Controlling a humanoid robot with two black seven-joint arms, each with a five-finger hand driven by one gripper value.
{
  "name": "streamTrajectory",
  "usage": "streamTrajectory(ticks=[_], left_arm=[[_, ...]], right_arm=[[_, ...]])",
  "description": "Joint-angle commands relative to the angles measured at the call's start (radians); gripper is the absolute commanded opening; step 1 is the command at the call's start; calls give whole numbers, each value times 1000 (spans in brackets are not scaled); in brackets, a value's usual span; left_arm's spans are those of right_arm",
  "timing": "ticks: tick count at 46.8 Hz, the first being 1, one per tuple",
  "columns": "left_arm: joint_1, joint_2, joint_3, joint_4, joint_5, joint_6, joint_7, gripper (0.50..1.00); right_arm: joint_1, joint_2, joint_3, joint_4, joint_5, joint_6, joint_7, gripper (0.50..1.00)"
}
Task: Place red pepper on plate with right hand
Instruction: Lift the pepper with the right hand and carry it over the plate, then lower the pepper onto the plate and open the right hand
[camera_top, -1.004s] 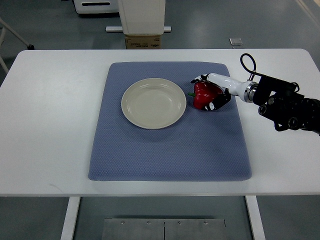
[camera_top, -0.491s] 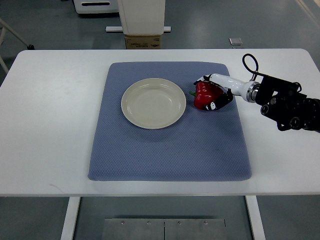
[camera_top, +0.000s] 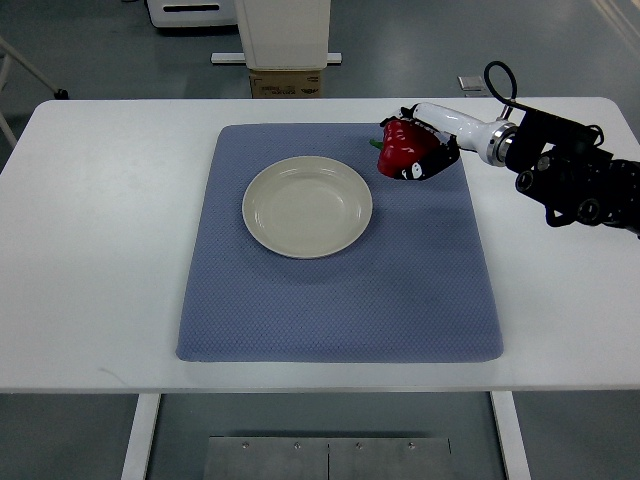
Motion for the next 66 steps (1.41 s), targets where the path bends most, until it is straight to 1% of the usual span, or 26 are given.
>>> streamTrajectory(ticks=[1,10,19,32,42,66], left_arm=[[-1,0,0,0,1,0,-1,1000],[0,0,0,0,1,0,0,1000],[0,0,0,0,1,0,0,1000],[-1,0,0,0,1,0,0,1000],[-1,0,0,0,-1,0,-1,1000],[0,0,0,0,1,0,-1,1000]], right_arm=[[16,19,9,-1,1,1,-11,500],[33,74,12,-1,2,1,-25,500],[42,144,15,-1,19,1,-27,500],[39,213,61,2,24,5,-25,500],[25,214,72,7,24,5,-16,500],[-64,214,115,15,25,15,-5,500]])
